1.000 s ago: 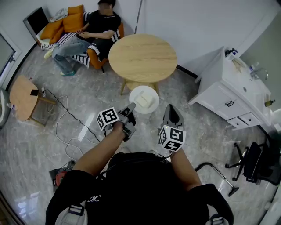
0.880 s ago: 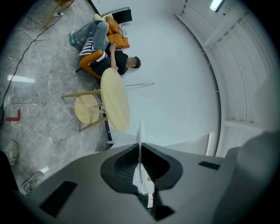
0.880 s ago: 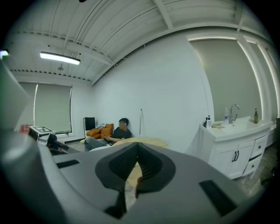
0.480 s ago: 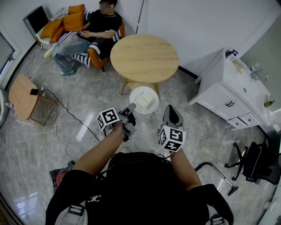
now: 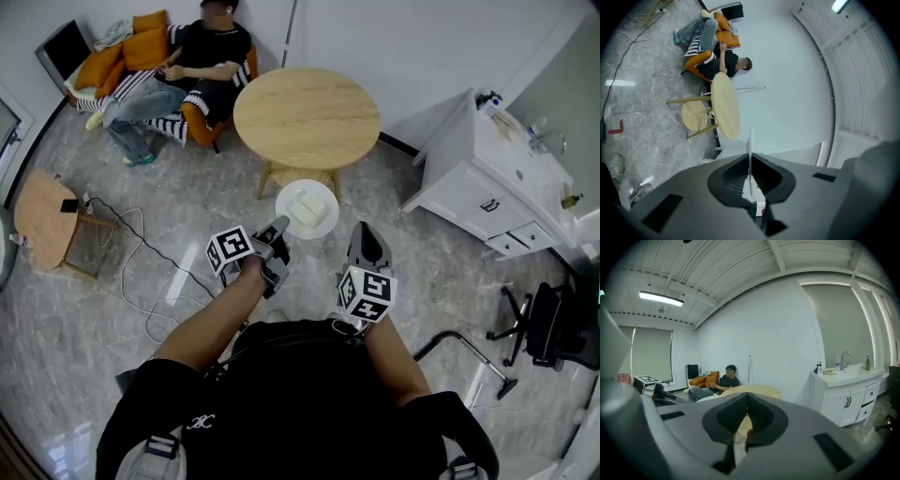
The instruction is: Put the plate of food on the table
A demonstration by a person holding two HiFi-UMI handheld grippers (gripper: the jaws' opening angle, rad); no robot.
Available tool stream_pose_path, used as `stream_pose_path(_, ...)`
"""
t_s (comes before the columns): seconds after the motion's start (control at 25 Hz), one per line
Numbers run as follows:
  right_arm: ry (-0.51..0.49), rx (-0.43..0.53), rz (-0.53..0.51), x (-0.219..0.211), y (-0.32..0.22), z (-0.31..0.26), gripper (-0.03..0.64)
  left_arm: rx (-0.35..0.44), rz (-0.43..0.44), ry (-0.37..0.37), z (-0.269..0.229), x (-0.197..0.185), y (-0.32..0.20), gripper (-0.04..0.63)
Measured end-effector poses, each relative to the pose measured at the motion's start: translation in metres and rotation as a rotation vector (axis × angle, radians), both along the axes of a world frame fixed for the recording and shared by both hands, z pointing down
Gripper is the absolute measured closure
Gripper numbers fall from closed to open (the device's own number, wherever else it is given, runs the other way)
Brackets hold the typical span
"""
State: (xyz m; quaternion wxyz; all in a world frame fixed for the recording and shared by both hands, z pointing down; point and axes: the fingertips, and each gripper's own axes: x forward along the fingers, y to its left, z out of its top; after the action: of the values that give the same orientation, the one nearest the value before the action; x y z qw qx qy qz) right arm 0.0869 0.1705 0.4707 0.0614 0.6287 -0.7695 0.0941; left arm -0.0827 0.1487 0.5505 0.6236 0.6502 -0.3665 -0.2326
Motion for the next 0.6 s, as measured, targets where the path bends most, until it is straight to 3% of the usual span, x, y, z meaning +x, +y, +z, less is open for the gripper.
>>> stream_pose_path(0.6, 0.008, 0.002, 0.026, -0.022, 0.019, 0.005, 0.609, -0.008, 0.029, 0.032, 0.008, -0.020, 0.004, 0.572)
